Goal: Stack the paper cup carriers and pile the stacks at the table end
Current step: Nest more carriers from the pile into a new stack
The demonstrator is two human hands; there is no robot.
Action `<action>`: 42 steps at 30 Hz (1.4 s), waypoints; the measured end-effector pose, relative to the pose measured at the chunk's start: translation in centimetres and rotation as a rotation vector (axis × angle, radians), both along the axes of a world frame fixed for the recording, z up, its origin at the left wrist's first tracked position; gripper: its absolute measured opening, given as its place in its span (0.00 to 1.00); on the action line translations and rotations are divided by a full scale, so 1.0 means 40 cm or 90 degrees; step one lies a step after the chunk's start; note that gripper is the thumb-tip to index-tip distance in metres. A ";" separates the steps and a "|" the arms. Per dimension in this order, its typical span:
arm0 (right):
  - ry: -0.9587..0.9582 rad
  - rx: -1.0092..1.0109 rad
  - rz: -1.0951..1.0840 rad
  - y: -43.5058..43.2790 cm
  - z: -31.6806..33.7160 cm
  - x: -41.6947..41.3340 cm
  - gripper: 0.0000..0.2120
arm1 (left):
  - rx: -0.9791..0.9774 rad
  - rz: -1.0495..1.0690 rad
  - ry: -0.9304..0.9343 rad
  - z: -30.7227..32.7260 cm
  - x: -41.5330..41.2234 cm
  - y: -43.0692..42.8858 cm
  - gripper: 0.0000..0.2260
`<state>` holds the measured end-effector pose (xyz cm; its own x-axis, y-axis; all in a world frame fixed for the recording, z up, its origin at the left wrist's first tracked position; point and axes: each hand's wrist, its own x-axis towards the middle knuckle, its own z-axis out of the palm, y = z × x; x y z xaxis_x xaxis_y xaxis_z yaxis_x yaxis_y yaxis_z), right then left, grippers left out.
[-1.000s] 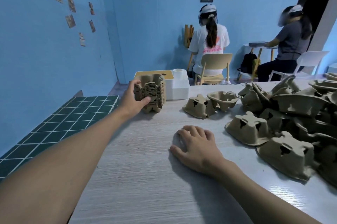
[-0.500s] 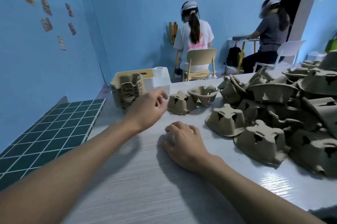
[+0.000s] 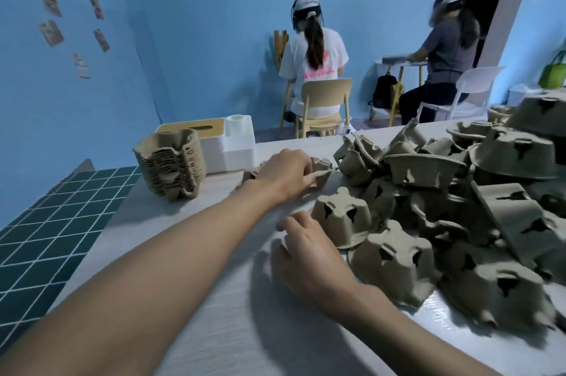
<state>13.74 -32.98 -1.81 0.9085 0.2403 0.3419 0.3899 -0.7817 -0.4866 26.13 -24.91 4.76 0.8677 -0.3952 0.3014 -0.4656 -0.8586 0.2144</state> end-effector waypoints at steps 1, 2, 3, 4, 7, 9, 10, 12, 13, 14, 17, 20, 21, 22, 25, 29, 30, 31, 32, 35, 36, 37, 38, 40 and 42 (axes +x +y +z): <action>0.002 -0.008 0.003 -0.010 0.002 -0.012 0.11 | -0.026 0.009 -0.016 0.001 -0.026 0.011 0.07; 0.004 -0.011 0.004 -0.021 0.004 -0.026 0.10 | -0.049 0.014 -0.036 0.004 -0.056 0.026 0.07; 0.008 -0.011 0.004 -0.031 0.009 -0.042 0.11 | -0.070 0.021 -0.057 0.009 -0.093 0.043 0.07; 0.012 -0.007 0.003 -0.041 0.014 -0.059 0.11 | -0.091 0.033 -0.074 0.012 -0.131 0.065 0.07; -0.010 -0.009 -0.011 -0.072 0.025 -0.100 0.13 | -0.147 0.069 -0.113 0.008 -0.256 0.143 0.04; -0.021 -0.008 -0.018 -0.088 0.041 -0.123 0.13 | -0.179 0.073 -0.127 -0.010 -0.334 0.198 0.04; -0.033 -0.006 -0.021 -0.096 0.051 -0.138 0.12 | -0.199 0.072 -0.125 -0.024 -0.370 0.224 0.06; -0.086 -0.032 -0.046 -0.115 0.062 -0.173 0.11 | -0.230 0.064 -0.109 -0.057 -0.441 0.264 0.07; -0.119 -0.076 -0.077 -0.128 0.065 -0.188 0.12 | -0.242 0.050 -0.098 -0.072 -0.474 0.274 0.08; -0.139 -0.134 -0.118 -0.144 0.067 -0.201 0.14 | -0.254 0.030 -0.079 -0.089 -0.498 0.280 0.09; -0.055 -0.240 -0.255 -0.194 0.058 -0.214 0.23 | -0.267 -0.039 -0.009 -0.136 -0.539 0.279 0.10; 0.072 -0.184 -0.266 -0.233 0.048 -0.211 0.28 | -0.299 -0.041 0.031 -0.173 -0.560 0.277 0.15; 0.077 -0.167 -0.260 -0.242 0.046 -0.206 0.27 | -0.299 -0.026 0.029 -0.179 -0.566 0.277 0.17; 0.072 -0.148 -0.266 -0.248 0.047 -0.202 0.25 | -0.284 -0.003 0.026 -0.182 -0.575 0.274 0.18; 0.066 -0.051 -0.285 -0.248 0.059 -0.192 0.21 | -0.193 0.089 0.022 -0.186 -0.619 0.247 0.24; 0.050 0.085 -0.206 -0.225 0.063 -0.201 0.21 | -0.161 0.124 0.016 -0.187 -0.648 0.194 0.25; 0.043 0.100 -0.187 -0.219 0.061 -0.209 0.21 | -0.181 0.123 0.025 -0.188 -0.645 0.184 0.22; 0.034 0.115 -0.172 -0.212 0.059 -0.218 0.20 | -0.210 0.119 0.024 -0.191 -0.641 0.177 0.18; 0.021 0.131 -0.162 -0.206 0.056 -0.227 0.20 | -0.242 0.116 0.012 -0.193 -0.636 0.172 0.14; -0.015 0.194 -0.138 -0.191 0.047 -0.249 0.22 | -0.306 0.129 -0.029 -0.194 -0.628 0.182 0.14; -0.024 0.212 -0.132 -0.185 0.042 -0.254 0.24 | -0.312 0.136 -0.036 -0.191 -0.628 0.192 0.15; -0.033 0.227 -0.125 -0.177 0.038 -0.261 0.26 | -0.314 0.141 -0.035 -0.187 -0.627 0.205 0.15; -0.044 0.242 -0.118 -0.168 0.032 -0.268 0.28 | -0.313 0.143 -0.028 -0.184 -0.625 0.220 0.15; -0.080 0.266 -0.097 -0.145 0.019 -0.277 0.31 | -0.315 0.134 -0.008 -0.180 -0.624 0.250 0.14; -0.126 0.272 -0.075 -0.119 0.003 -0.278 0.34 | -0.331 0.119 0.007 -0.181 -0.619 0.275 0.11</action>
<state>2.63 -37.76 -1.69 0.8287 -0.0598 0.5565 0.4280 -0.5731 -0.6988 1.36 -13.92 -2.48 0.9129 -0.0357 0.4066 -0.3110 -0.7058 0.6365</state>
